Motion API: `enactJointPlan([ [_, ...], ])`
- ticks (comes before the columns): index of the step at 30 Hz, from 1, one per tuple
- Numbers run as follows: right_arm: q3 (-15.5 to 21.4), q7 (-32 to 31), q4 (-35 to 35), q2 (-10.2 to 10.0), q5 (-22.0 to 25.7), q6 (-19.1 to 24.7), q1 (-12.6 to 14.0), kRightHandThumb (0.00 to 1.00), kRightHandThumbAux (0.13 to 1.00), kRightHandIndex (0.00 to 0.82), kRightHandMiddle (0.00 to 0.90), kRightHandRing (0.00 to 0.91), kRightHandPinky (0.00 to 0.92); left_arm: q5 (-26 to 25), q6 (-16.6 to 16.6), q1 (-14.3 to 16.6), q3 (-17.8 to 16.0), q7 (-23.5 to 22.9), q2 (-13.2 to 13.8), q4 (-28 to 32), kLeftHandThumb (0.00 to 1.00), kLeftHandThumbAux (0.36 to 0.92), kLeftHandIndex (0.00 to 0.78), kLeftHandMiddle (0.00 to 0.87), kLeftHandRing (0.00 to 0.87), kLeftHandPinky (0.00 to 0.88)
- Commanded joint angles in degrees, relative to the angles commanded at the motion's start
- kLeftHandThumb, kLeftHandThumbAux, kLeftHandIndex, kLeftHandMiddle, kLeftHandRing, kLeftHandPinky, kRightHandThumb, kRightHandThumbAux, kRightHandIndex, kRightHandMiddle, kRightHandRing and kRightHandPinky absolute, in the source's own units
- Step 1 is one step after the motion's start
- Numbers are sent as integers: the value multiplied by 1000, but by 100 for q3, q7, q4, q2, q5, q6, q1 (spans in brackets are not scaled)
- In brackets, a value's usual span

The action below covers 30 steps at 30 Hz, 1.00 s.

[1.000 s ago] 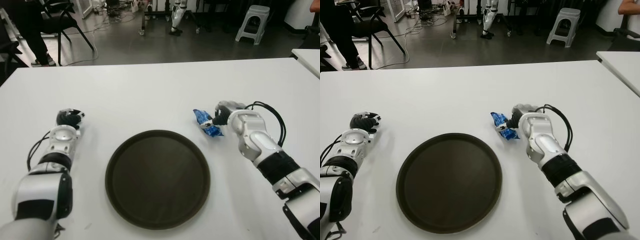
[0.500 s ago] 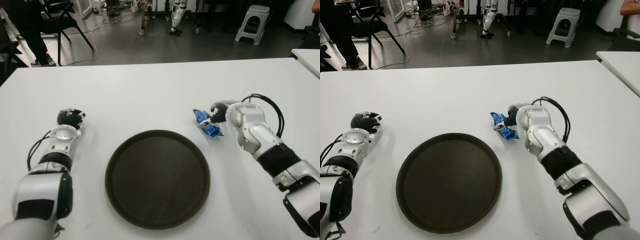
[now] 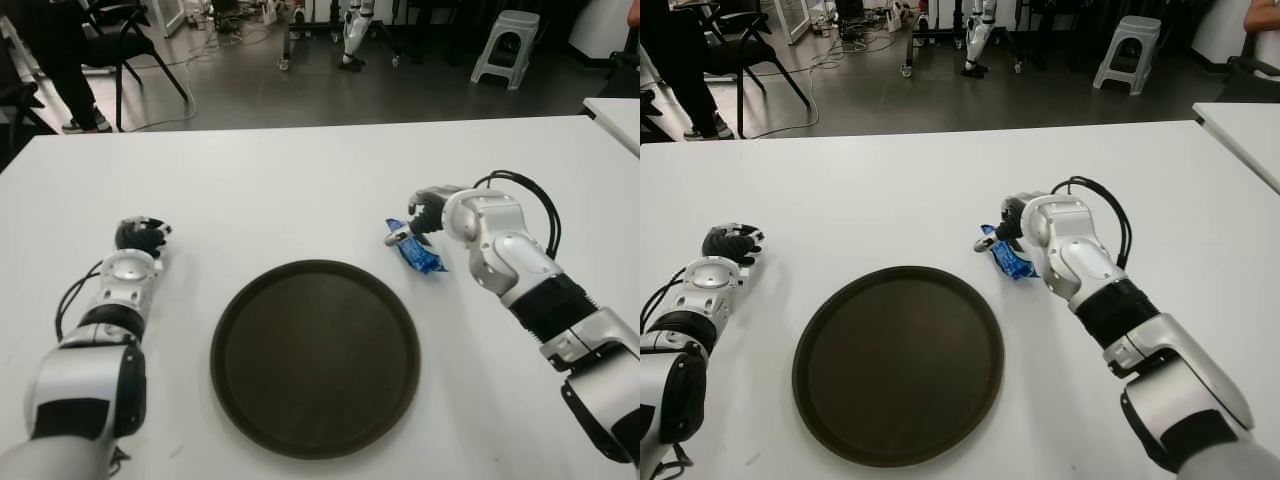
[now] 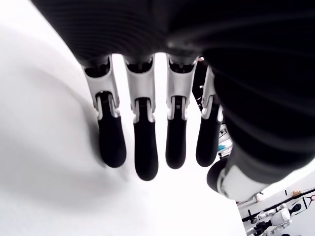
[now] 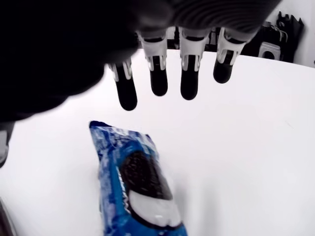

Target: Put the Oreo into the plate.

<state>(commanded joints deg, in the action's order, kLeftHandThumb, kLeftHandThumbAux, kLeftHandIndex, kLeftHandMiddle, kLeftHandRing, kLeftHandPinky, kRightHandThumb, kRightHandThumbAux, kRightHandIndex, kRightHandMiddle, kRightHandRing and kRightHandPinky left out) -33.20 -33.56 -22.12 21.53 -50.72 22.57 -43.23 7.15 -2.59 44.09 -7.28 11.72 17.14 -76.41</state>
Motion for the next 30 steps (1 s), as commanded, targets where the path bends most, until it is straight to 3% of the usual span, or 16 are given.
enactJointPlan([
  [12,-48,261,-172,-101,-98,53,-11,0,317,199,137,76,0,52,12,0,53,23,14,-5,695,719,412,367,421,432],
  [18,-53,252,-242,-146,-95,77,-35,0,329,200,132,73,0,39,22,6,53,-7,23,-6,808,690,387,458,457,464],
  [25,-50,271,-418,-213,-129,203,-107,0,350,192,112,48,0,53,35,9,71,-33,33,-5,828,683,448,427,369,385],
  [30,-63,239,-462,-218,-132,268,-146,0,348,191,102,36,0,45,24,-4,71,-42,40,-6,829,681,444,434,313,329],
])
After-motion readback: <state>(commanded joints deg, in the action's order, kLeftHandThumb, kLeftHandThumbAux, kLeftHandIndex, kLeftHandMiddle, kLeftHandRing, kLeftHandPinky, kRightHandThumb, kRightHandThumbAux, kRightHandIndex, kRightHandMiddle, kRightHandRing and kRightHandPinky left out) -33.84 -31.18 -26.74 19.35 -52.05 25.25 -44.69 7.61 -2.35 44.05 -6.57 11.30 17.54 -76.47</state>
